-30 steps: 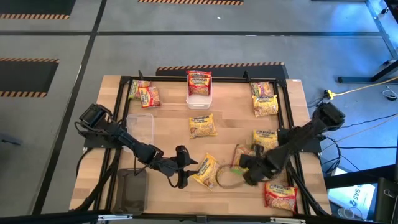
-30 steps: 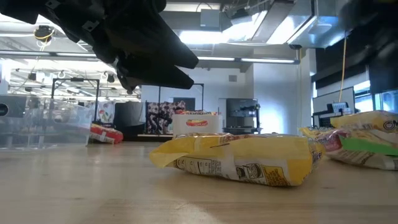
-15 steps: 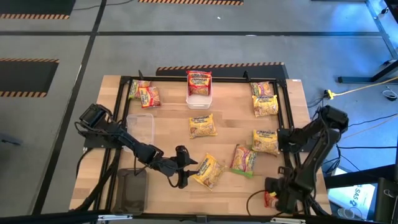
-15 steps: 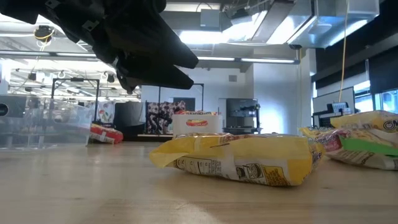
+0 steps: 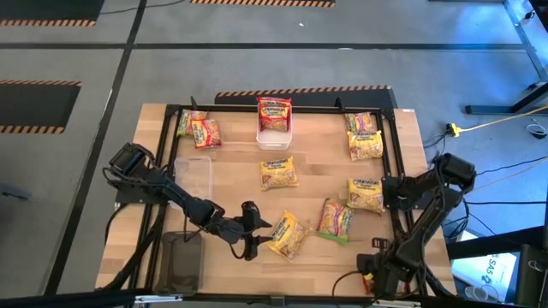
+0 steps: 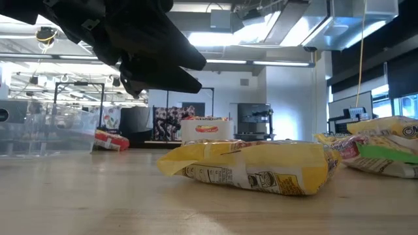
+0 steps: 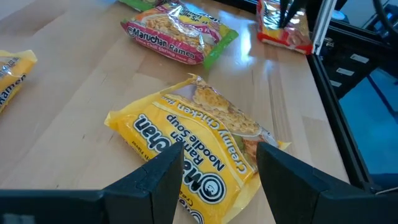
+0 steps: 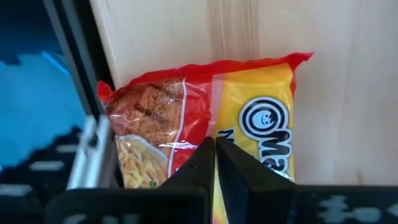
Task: Sort Maruchan noodles
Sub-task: Put the red noodle pack into the white bin
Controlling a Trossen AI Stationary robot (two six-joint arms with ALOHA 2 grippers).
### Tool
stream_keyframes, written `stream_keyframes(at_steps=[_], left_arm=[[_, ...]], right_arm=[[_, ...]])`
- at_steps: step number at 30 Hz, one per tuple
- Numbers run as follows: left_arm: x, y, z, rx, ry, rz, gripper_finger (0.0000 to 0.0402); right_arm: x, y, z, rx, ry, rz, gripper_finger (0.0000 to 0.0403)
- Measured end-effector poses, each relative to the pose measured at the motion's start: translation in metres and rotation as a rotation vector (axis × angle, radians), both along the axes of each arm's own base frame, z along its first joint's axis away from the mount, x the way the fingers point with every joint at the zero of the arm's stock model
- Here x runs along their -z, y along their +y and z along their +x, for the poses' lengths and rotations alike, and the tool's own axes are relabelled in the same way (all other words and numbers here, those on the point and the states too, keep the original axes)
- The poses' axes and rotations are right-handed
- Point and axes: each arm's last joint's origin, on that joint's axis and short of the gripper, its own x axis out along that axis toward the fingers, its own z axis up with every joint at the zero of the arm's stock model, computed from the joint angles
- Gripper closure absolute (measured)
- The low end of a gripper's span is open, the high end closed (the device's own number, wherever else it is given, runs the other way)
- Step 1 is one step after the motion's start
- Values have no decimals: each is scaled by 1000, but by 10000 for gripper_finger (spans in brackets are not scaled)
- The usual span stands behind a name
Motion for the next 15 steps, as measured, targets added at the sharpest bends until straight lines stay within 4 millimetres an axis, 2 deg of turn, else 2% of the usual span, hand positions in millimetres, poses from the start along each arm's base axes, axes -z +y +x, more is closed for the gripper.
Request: stream_keyframes(at_steps=[5,15], left_arm=[[0,-5,-3,-7,0,-48,206],[-2,-21,-11,19,-15,-99,206]], right_arm=[[0,-5,21,44,-123,9,386],[2,-23,71,17,-407,-37,386]])
